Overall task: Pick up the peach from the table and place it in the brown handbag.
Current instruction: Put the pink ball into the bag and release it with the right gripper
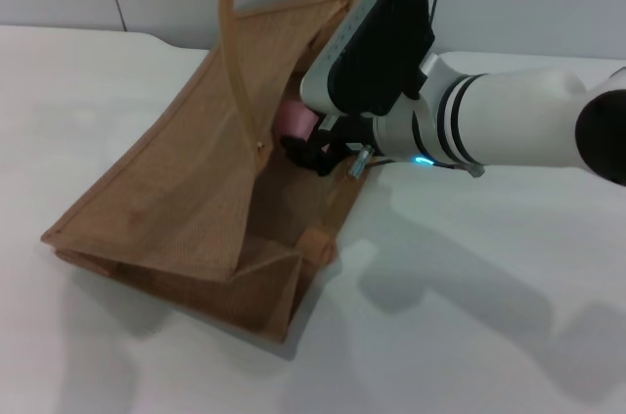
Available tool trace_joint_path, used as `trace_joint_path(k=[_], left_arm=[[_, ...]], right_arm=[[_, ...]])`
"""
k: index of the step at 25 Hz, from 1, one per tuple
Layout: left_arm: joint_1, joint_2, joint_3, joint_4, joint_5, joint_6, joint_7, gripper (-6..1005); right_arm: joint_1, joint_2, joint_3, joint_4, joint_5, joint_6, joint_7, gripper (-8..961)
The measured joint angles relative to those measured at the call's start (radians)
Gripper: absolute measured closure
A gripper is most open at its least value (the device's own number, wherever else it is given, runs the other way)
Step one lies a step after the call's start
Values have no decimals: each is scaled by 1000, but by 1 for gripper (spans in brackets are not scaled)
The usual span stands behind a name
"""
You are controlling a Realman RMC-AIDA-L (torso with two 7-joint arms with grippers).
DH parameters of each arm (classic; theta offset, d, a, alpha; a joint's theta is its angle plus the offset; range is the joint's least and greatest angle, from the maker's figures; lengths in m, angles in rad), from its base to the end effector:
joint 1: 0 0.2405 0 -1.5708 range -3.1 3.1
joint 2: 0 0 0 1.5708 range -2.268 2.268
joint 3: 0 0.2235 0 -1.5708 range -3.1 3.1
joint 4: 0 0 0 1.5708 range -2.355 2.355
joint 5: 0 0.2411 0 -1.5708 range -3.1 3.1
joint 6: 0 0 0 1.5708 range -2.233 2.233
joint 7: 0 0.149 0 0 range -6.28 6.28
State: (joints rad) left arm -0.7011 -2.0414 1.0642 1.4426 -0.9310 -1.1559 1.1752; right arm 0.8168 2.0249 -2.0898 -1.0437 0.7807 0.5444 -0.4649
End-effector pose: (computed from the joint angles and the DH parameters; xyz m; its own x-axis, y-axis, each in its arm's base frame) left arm -0.0519 0.4432 0.1245 0.9752 -0.0304 0.2192 0.1306 -0.7204 -0.6811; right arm 0.0587 0.3922 -0.1317 0.9861 -0.1645 -0.0239 -0.1536 -0.8462 -0.5102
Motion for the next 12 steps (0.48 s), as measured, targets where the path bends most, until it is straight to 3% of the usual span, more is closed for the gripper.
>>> trace_joint_path(k=[12], left_arm=[[-11, 0, 5, -1, 0, 3, 0, 875]], right_arm=[[35, 2, -10, 67, 73, -23, -27, 334]])
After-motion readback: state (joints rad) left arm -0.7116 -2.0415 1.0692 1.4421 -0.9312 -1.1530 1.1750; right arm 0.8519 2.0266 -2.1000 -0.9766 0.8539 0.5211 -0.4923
